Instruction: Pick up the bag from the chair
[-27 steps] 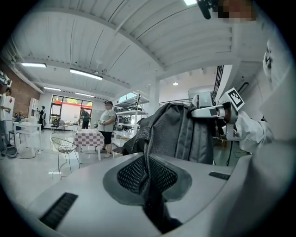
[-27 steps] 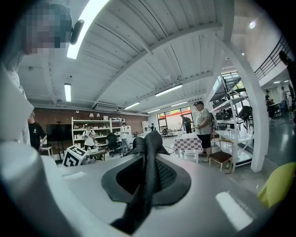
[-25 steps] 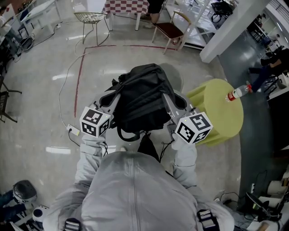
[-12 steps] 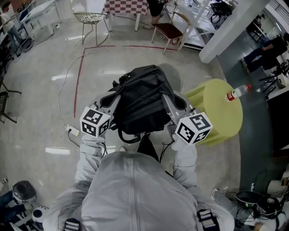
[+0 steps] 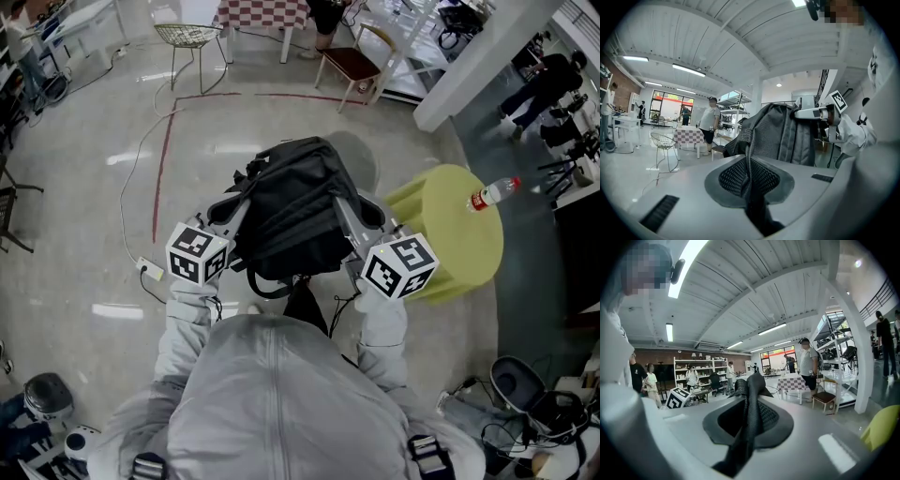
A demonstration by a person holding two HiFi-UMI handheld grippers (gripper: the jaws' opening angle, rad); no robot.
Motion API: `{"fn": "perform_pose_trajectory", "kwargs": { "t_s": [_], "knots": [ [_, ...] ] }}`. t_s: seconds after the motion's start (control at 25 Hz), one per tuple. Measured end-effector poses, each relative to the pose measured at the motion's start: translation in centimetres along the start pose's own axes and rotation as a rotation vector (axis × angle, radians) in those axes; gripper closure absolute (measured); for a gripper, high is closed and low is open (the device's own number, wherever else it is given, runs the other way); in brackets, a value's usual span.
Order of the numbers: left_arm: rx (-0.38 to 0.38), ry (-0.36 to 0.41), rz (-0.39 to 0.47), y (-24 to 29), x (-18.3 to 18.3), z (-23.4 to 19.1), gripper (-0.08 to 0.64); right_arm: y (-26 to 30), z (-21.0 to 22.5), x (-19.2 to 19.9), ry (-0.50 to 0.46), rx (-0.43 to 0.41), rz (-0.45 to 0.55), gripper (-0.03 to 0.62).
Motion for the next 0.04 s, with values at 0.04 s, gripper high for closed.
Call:
{"fn": "perform_pose_trajectory", "kwargs": {
  "t_s": [0.04],
  "knots": [
    [-0.001,-0.001,-0.003,-0.03,0.03,0.08,0.526,-0.08,-0.03,0.0,0.001,0.0,-0.002,0.551]
  ]
}}
Point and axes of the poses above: the fingertips, and each gripper's own axes: y forward along the fingers, z to its right, x out of its underside, the point moved 4 cm from there along -y, backward along the fingers, and after that the axes turned 6 degrees about z, right-handed, at the moved point
